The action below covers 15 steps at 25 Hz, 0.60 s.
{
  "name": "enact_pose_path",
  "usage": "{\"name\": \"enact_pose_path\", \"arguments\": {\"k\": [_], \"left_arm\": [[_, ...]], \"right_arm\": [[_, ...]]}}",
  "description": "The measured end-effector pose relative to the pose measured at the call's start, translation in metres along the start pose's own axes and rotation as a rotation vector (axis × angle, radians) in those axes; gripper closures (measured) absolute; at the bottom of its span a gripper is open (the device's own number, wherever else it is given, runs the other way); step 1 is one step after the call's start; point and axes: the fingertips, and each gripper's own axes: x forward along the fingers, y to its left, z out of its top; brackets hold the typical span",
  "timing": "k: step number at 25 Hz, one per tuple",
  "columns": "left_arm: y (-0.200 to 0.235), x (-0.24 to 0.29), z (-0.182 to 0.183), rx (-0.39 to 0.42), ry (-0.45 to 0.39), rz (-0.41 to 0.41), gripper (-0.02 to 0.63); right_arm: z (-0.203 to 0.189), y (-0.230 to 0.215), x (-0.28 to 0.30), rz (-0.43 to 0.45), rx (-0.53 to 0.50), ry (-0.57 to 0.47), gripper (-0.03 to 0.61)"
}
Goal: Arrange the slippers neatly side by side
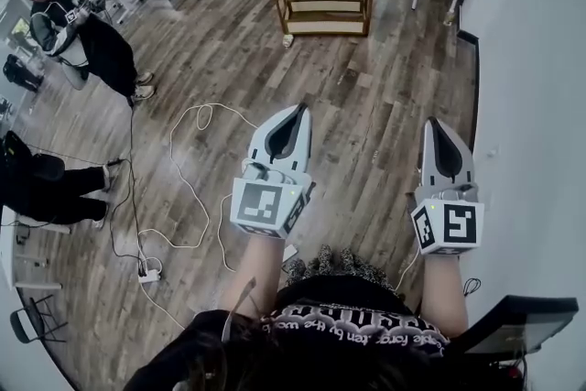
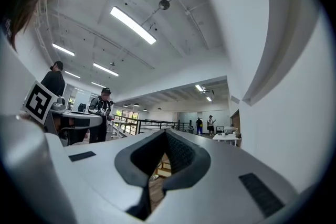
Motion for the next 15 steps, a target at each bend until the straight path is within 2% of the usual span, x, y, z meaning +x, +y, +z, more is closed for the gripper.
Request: {"name": "enact_pose_path", "arguments": {"k": [15], "left_arm": [[-0.016,0.012,-0.02,0.001,0.039,0.057,0.613]], "right_arm": [[-0.016,-0.028,0.009,0.099,-0.02,-0.015,0.574]]}}
